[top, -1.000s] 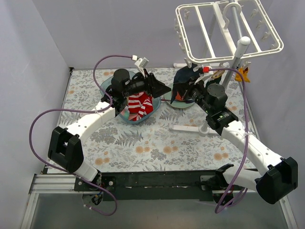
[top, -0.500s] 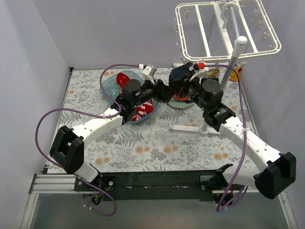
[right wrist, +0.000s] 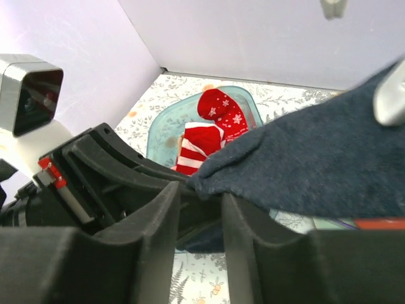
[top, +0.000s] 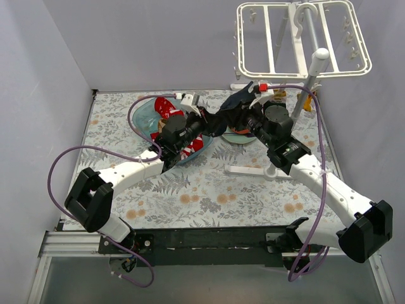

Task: Remove the socks clipped to the hanger
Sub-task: Remove the sock from the hanger.

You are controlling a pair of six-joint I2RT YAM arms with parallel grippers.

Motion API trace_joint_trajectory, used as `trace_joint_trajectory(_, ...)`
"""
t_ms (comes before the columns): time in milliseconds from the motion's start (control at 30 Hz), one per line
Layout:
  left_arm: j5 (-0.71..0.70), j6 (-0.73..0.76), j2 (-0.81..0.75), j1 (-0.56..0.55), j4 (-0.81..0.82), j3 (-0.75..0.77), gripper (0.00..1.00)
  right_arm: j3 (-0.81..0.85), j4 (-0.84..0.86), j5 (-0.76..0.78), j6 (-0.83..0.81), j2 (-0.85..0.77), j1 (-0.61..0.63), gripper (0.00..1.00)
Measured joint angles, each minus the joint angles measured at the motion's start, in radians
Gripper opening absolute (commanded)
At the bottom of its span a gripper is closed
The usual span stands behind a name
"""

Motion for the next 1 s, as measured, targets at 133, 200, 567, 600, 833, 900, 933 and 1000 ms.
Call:
trace_joint_trajectory(133, -0.044, -0.024, -0.02, 0.004, -0.004, -0.024, 0.0, -0.02, -0.006, 0.016, -0.013, -0.034, 0.001, 0.6)
trace_joint_trajectory(200, -0.061, -0.035, -0.028, 0.005, -0.011, -0.024, 0.0, -0.044, -0.012, 0.036, -0.026, -0.07, 0.002, 0.65)
trace_joint_trajectory(567, -0.088, -0.058, -0.045, 0.004, -0.048, -0.024, 0.0, -0.105, -0.04, 0.286, -0.064, -0.296, 0.002, 0.71)
trace_joint_trajectory(600, -0.088, -0.059, -0.045, 0.004, -0.048, -0.024, 0.0, -0.103, -0.042, 0.298, -0.064, -0.292, 0.002, 0.72)
trace_joint_trajectory(833, -0.088, -0.066, -0.045, 0.004, -0.053, -0.022, 0.0, -0.014, -0.049, 0.369, -0.058, -0.169, 0.002, 0.77)
trace_joint_trajectory(900, -0.087, -0.068, -0.045, 0.004, -0.053, -0.019, 0.0, 0.01, -0.042, 0.376, -0.058, -0.134, 0.002, 0.78)
trace_joint_trajectory(933, -0.087, -0.069, -0.045, 0.004, -0.053, -0.017, 0.0, 0.019, -0.035, 0.381, -0.058, -0.118, 0.002, 0.79)
trace_joint_trajectory(1000, -0.087, -0.071, -0.045, 0.004, -0.053, -0.015, 0.0, 0.038, -0.023, 0.39, -0.058, -0.09, 0.002, 0.79)
